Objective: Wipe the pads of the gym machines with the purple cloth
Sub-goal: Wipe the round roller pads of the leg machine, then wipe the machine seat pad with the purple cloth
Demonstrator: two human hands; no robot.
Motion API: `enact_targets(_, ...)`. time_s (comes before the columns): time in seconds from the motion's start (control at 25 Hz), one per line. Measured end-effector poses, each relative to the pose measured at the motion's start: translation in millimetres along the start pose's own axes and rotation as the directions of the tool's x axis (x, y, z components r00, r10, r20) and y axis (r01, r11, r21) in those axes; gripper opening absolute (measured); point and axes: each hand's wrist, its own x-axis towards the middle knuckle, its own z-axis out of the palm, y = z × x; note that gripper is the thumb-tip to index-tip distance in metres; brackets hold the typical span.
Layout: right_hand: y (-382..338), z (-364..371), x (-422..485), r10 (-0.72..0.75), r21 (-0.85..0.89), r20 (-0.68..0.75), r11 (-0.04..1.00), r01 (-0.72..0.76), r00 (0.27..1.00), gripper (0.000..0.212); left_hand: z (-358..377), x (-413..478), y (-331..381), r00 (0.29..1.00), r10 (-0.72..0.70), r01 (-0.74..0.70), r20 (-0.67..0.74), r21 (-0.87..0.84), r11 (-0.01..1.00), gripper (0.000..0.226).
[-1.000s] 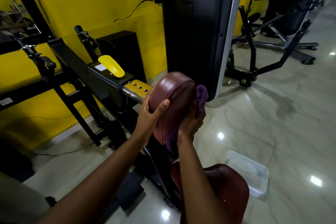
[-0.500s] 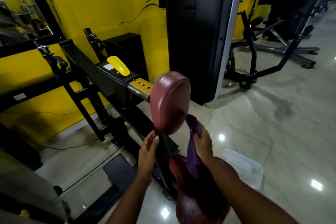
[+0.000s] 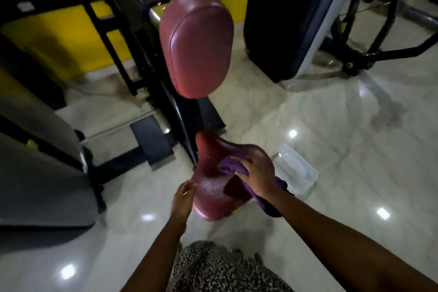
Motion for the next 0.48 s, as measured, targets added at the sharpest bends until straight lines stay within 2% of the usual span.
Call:
enact_targets(0.12, -15.4, 29.1, -4.1, -0.137, -0.05, -0.06, 0.99, 0.134, 0.989, 0.051, 5.9, 1.0, -39.2, 0.982, -0.149, 0.139, -0.116, -0.095, 0.986, 0.036)
enact_targets(0.2, -42.7, 49.7, -3.5, -0.207, -0.113, -0.067, 0.974, 0.199, 0.976, 0.054, 9.6, 5.0, -56.7, 0.963, -0.198, 0.168, -0.181, -0.169, 0.971, 0.042)
enact_targets(0.32, -67.5, 99.7, -2.6, -0.273, -0.212, 0.003, 0.94, 0.267, 0.962, 0.048, 16.8, 15.5, -77.4, 0.935, -0.259, 0.186, -0.241, -0.289, 0.939, 0.043)
enact_targets(0.4, -63.0, 138.1, -7.9, -0.324, -0.316, 0.117, 0.884, 0.344, 0.939, 0.06, 22.5, 25.3, -95.8, 0.912, -0.328, 0.215, -0.248, -0.392, 0.895, 0.045)
enact_targets(0.48, -49.9, 165.4, -9.4, -0.393, -0.404, 0.115, 0.821, 0.404, 0.912, 0.064, 29.7, 37.1, -115.4, 0.899, -0.36, 0.208, -0.248, -0.482, 0.851, 0.047)
